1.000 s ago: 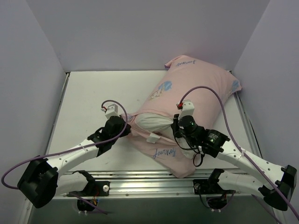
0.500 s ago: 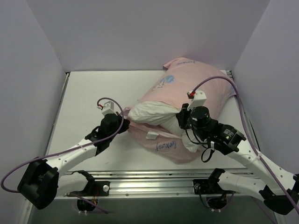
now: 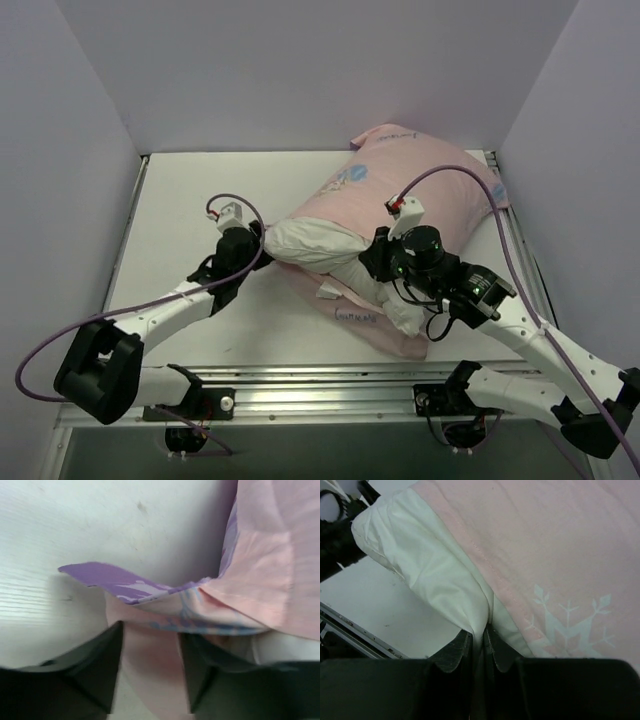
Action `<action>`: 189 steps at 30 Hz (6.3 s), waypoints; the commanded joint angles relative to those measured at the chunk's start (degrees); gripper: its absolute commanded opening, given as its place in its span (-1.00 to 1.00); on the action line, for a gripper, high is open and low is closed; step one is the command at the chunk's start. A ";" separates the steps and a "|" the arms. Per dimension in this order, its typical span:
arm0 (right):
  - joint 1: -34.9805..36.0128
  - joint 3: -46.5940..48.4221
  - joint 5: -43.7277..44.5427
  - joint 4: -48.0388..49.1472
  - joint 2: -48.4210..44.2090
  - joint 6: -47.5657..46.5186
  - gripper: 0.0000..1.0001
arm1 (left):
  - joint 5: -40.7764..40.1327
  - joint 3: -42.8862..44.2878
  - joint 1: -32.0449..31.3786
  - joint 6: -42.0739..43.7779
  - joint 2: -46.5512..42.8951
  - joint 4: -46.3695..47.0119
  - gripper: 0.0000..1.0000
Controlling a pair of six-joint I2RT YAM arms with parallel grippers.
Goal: Remove the pillowcase from the pillow
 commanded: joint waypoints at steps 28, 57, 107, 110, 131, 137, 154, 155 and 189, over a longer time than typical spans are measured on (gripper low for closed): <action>7.23 17.99 13.33 14.61 28.44 -1.49 0.23 | 37.98 0.70 11.74 2.53 -32.70 -27.84 0.88; -0.26 -16.98 -2.63 4.91 -5.85 -0.87 0.53 | 20.59 6.75 -12.35 1.99 -5.44 -5.76 -0.95; -51.84 -22.78 -8.75 14.83 3.38 6.34 -1.00 | 34.62 16.62 9.01 11.76 -46.31 -73.53 -0.95; -49.14 -22.62 -19.06 18.17 2.86 4.23 -0.97 | 38.50 11.42 9.01 9.12 -48.51 -71.16 0.13; -17.58 2.51 -10.81 7.90 6.44 -11.24 0.53 | 33.50 10.19 9.45 3.92 -24.87 -47.68 0.87; -5.90 9.37 -8.88 6.94 18.37 -20.27 0.54 | 33.58 2.46 9.45 3.58 -26.28 -45.94 0.87; 7.22 34.42 -2.21 -6.25 48.64 -34.88 0.66 | 30.33 -10.91 9.45 -3.54 -27.42 -29.23 -0.95; 7.13 34.43 -1.24 -5.73 50.12 -35.24 0.66 | 30.24 -10.73 9.45 -3.19 -27.77 -29.66 -0.95; -40.50 37.08 21.81 -3.62 43.81 -2.72 -1.00 | -2.10 25.84 9.36 13.07 -47.99 -80.30 -0.95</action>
